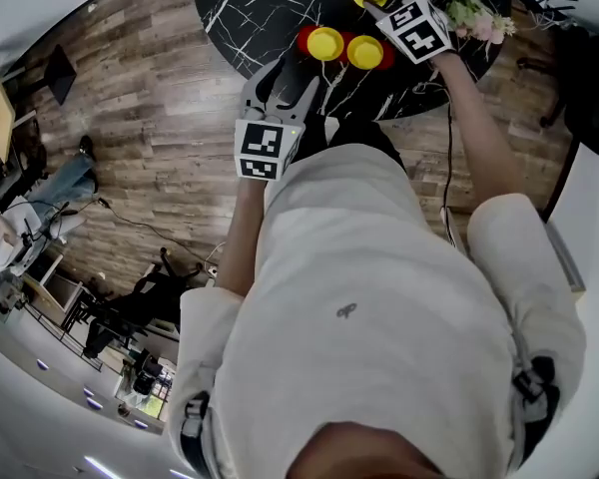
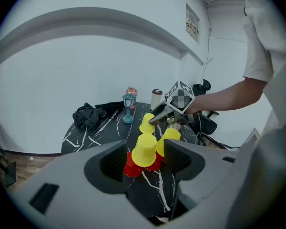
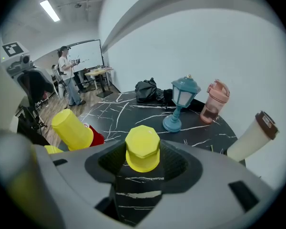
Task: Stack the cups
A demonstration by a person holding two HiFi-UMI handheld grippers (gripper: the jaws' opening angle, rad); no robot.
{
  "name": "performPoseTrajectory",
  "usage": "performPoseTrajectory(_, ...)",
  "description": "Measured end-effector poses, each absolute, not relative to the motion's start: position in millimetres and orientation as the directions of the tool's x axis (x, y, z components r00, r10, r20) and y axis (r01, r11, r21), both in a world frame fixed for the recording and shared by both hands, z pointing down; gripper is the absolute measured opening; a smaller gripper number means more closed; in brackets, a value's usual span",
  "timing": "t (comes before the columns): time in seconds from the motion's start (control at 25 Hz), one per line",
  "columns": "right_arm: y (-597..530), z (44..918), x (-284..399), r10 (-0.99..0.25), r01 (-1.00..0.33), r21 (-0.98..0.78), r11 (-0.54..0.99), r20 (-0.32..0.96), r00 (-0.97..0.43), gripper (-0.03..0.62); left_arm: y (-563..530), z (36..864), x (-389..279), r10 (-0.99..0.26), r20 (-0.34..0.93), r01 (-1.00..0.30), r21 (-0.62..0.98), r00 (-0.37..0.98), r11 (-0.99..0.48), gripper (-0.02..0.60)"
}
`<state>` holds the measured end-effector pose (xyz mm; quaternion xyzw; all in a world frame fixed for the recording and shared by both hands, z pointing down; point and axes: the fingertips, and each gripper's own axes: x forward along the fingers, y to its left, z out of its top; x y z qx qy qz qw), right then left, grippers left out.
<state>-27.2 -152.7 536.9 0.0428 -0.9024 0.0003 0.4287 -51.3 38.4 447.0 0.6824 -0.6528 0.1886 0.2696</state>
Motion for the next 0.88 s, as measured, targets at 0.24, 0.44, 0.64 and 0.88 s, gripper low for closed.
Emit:
performPoseTrajectory(0.24, -146, 508, -19, -0.095, -0.107, 0.034, 0.994, 0.755, -0.648, 0.228, 39, 441, -47, -0.806, 0.585, -0.992, 0.126, 0.091, -0.021, 0.244)
performPoseTrajectory(0.44, -141, 481, -16, -0.115, -0.110, 0.055, 0.992, 0.734, -0.670, 0.228, 38, 439, -44, -0.817, 0.567, -0.990, 0.135, 0.105, -0.033, 0.244)
performPoseTrajectory(0.64, -134, 454, -17, -0.132, -0.098, 0.088, 0.991, 0.707, -0.694, 0.228, 36, 441, -40, -0.827, 0.549, -0.988, 0.151, 0.119, -0.042, 0.244)
performPoseTrajectory(0.88, -115, 430, -14, -0.097, -0.095, 0.041, 0.995, 0.697, -0.710, 0.229, 32, 440, -35, -0.833, 0.537, -0.986, 0.161, 0.131, -0.052, 0.244)
